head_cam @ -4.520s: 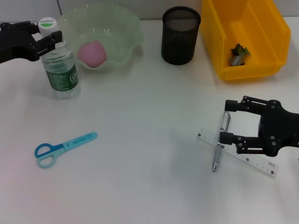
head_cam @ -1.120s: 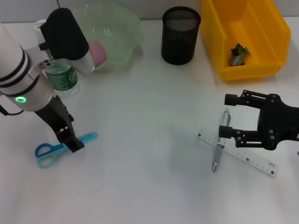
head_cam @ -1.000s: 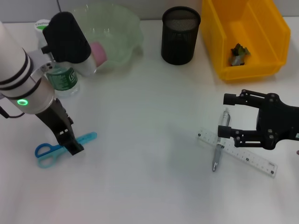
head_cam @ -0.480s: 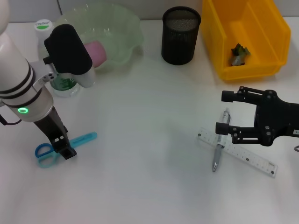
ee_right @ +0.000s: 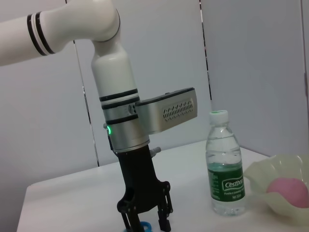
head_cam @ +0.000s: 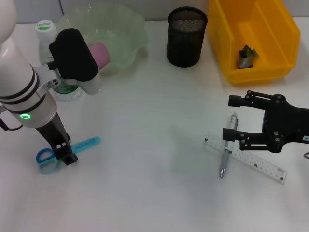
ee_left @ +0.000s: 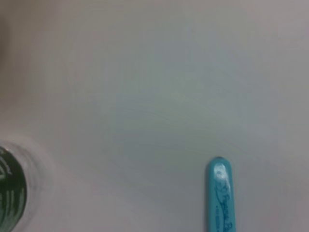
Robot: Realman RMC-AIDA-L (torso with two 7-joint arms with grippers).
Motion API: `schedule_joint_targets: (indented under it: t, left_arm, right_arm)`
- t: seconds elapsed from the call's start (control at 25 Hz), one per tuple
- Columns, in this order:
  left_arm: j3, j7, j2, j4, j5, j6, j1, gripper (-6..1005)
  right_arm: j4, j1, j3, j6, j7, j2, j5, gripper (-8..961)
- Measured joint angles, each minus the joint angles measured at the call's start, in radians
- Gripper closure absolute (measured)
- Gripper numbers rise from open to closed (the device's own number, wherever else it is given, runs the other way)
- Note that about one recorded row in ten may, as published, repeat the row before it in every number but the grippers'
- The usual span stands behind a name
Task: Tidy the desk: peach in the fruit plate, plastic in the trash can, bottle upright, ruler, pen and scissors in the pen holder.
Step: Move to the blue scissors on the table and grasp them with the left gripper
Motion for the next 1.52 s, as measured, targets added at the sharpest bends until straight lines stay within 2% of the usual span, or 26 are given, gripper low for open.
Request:
schedule_joint_targets:
  t: [0.4, 0.96, 1.12, 1.52]
  left_arm:
    - [0.012, 0.006, 0.000, 0.001, 0.000, 0.006, 0.000, 506]
    - [0.012, 0.009, 0.001, -0.003, 0.000, 0.019, -0.005, 517]
    - [0.012, 0.012, 0.002, -0.007, 0.000, 0.024, -0.007, 644]
    - [0.012, 0.019, 0.002, -0.013, 0.000, 0.023, -0.007, 662]
  right_arm:
    - [0.001, -0.007, -0.002, -0.002, 0.000, 0.004, 0.000, 119]
    - [0.002, -0.008, 0.000, -0.009, 0.000, 0.004, 0.000, 119]
    - [0.002, -0.010, 0.001, -0.012, 0.000, 0.003, 0.000, 120]
    - [0.002, -0.019, 0.003, -0.025, 0.002, 0.003, 0.002, 119]
